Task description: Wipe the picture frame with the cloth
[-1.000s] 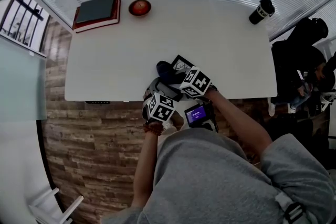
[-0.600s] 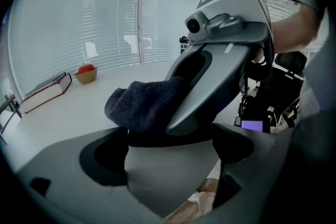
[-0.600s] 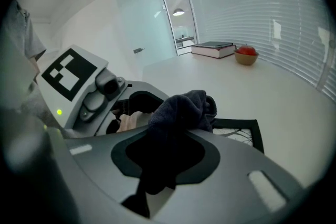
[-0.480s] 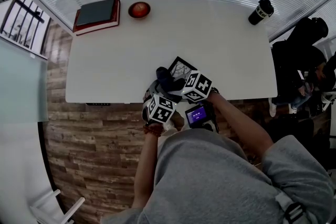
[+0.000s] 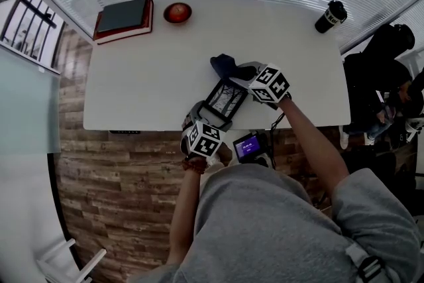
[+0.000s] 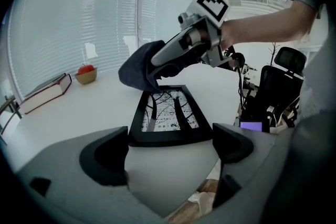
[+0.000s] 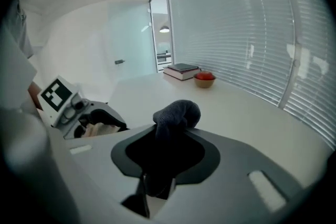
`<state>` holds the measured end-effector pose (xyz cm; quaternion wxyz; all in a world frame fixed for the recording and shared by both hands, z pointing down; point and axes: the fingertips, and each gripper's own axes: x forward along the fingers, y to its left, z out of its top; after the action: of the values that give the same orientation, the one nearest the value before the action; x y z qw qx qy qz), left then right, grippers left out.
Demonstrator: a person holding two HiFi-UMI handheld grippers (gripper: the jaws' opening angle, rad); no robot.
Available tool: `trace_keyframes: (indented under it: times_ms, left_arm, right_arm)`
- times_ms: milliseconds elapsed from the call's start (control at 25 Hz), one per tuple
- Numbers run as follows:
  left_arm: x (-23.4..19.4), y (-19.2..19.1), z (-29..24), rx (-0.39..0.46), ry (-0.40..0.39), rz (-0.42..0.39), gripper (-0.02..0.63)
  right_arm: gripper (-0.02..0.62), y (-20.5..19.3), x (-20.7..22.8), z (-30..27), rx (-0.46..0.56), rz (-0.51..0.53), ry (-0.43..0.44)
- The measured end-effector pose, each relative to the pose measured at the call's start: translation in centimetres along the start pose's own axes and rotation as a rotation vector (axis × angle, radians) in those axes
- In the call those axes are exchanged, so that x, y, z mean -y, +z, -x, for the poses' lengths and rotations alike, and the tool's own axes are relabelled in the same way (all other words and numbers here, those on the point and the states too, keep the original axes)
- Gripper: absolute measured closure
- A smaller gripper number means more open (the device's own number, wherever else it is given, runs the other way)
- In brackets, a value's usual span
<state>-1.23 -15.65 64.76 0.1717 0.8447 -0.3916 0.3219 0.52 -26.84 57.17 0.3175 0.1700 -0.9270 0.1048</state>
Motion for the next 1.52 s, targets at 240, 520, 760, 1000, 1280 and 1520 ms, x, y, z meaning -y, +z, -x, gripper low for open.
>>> trace_keyframes:
  times_ms: [240, 520, 760, 1000, 1280, 1520]
  left_arm:
    - [0.1, 0.0, 0.0, 0.0, 0.001, -0.002, 0.11]
    - [0.1, 0.0, -0.1, 0.0, 0.004, -0.001, 0.109]
    - [0.0, 0.1, -0.1, -0.003, 0.004, 0.001, 0.107]
    - [0.2, -0.1, -0.1, -0.005, 0.007, -0.001, 0.106]
    - [0.0, 0.1, -0.2, -0.004, 0.009, -0.001, 0.104]
    - [0.0, 0.0, -0.2, -0.004, 0.009, -0.003, 0.104]
  right_arm:
    - [0.494, -3.4, 1.6, -2.1, -0.099, -0.031, -0.013]
    - [0.495, -5.9, 1.4, -1.2, -0.109, -0.113, -0.014]
    - [0.497, -7.2, 0.9, 0.3, -0.089, -0.171, -0.025]
    - [0.502, -8.1, -0.4, 1.1, -0.08, -0.156, -0.067]
    - [0.503, -7.8, -3.1, -0.3, -0.143, -0.142, -0.003]
    - [0.503, -7.5, -6.1, -1.4, -0.166, -0.146, 0.073]
